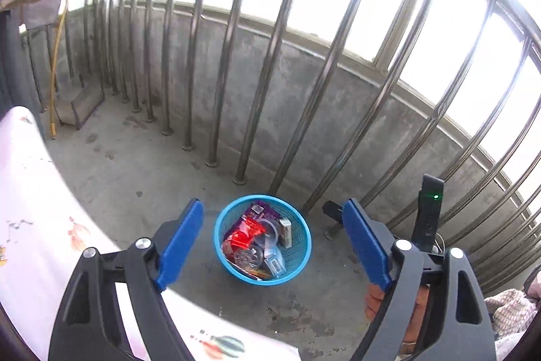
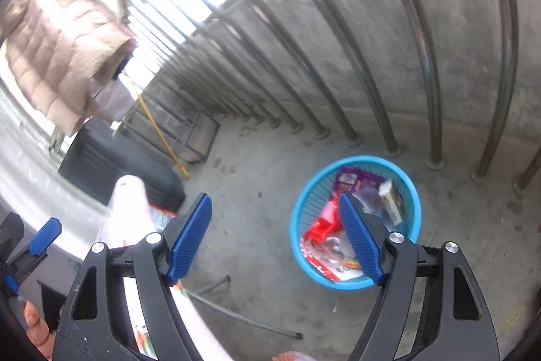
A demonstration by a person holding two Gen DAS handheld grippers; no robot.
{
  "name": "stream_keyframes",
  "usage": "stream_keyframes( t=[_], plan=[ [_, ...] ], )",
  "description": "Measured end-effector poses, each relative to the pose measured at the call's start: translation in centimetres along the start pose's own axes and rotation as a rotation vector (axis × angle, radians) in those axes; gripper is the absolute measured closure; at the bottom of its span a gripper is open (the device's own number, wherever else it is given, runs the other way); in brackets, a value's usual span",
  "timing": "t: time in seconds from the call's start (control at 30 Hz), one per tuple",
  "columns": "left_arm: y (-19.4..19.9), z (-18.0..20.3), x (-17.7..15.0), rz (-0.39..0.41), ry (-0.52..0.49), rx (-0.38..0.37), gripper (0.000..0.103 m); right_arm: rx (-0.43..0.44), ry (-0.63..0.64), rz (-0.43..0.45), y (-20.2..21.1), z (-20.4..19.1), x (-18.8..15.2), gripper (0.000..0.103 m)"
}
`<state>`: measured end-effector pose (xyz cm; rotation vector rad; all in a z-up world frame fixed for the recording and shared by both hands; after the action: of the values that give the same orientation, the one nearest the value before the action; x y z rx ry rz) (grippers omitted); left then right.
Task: Collect trash
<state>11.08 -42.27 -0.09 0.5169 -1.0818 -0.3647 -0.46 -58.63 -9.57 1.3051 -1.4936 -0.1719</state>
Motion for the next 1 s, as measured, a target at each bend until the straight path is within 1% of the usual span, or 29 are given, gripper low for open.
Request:
stream_keyframes(
  t=[0.03,0.07,0.1,0.13,0.17,0.23,0.3,0.37,0.43,0.47,0.5,0.53,0.6,0.67,0.77,0.83,0.87,0.9,0.93,1.0],
  plan=[
    [2.5,-0.2,-0.3,0.039,0.002,0.036,0.009,0.019,0.061,0.039,1.9,-1.9,0.1,0.022],
    [5.0,-0.5,-0.5,0.074,0.007,0.072,0.005,0.037,0.121,0.077,3.7,-3.7,0.1,0.017],
    [7.4,-0.8,-1.1,0.107,0.017,0.113,0.005,0.048,0.179,0.111,5.3,-5.4,-0.1,0.012],
    [9.7,-1.2,-1.6,0.13,0.027,0.158,0.005,0.062,0.238,0.142,7.0,-7.2,-0.5,0.009],
    [11.9,-1.6,-2.4,0.144,0.036,0.219,0.005,0.081,0.3,0.171,8.7,-8.9,-1.1,0.008],
    [15.9,-2.6,-4.3,0.161,0.072,0.377,0.005,0.121,0.414,0.222,11.9,-12.1,-2.7,0.008],
    [19.7,-3.7,-6.7,0.179,0.125,0.529,0.005,0.16,0.503,0.257,14.1,-14.4,-4.5,0.008],
    [23.1,-4.7,-9.3,0.192,0.154,0.654,0.005,0.185,0.545,0.281,15.9,-16.0,-6.1,0.008],
    [25.8,-5.7,-12.0,0.184,0.175,0.785,0.005,0.2,0.54,0.296,17.4,-17.0,-7.7,0.008],
    [27.0,-6.1,-13.3,0.179,0.19,0.837,0.005,0.222,0.526,0.297,17.7,-17.4,-8.4,0.008],
    [28.0,-6.4,-14.6,0.176,0.212,0.875,0.005,0.249,0.526,0.28,18.0,-17.9,-9.4,0.008],
    [28.9,-6.9,-15.8,0.174,0.238,0.905,0.005,0.265,0.554,0.246,18.0,-18.5,-10.6,0.008],
    [30.1,-7.4,-18.1,0.171,0.301,0.946,0.005,0.256,0.64,0.182,17.6,-19.7,-12.9,0.008],
    [30.4,-7.2,-20.1,0.174,0.361,0.962,0.005,0.211,0.725,0.16,17.2,-20.1,-14.8,0.008],
    [29.2,-6.5,-23.1,0.176,0.45,0.909,0.005,0.133,0.863,0.136,17.2,-20.5,-17.6,0.008],
    [28.0,-6.3,-25.0,0.14,0.502,0.873,0.005,0.059,0.921,0.113,16.6,-19.7,-19.0,0.008],
    [27.2,-6.0,-25.7,0.115,0.516,0.862,0.005,0.056,0.945,0.08,16.3,-19.2,-19.9,0.008],
    [26.6,-6.0,-26.3,0.086,0.527,0.853,0.005,0.051,0.962,0.039,15.9,-18.6,-20.6,0.008],
    [26.2,-6.1,-26.7,0.063,0.535,0.845,0.005,0.024,0.966,0.006,15.4,-17.8,-21.0,0.008],
    [25.8,-6.3,-26.8,0.049,0.552,0.844,0.005,-0.02,0.959,-0.042,14.5,-16.7,-21.5,0.008]
  ],
)
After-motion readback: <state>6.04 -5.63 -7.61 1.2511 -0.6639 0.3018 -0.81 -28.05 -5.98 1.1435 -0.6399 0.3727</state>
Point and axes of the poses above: each gripper's, at about its wrist camera, not at the fingertips, and y roughly against the way its jaws point, z to its right, x to its top, the point moved 10 cm from there along -y, roughly the way its jaws point, and after that the axes turned 13 degrees about -x, right-handed, at the moved point
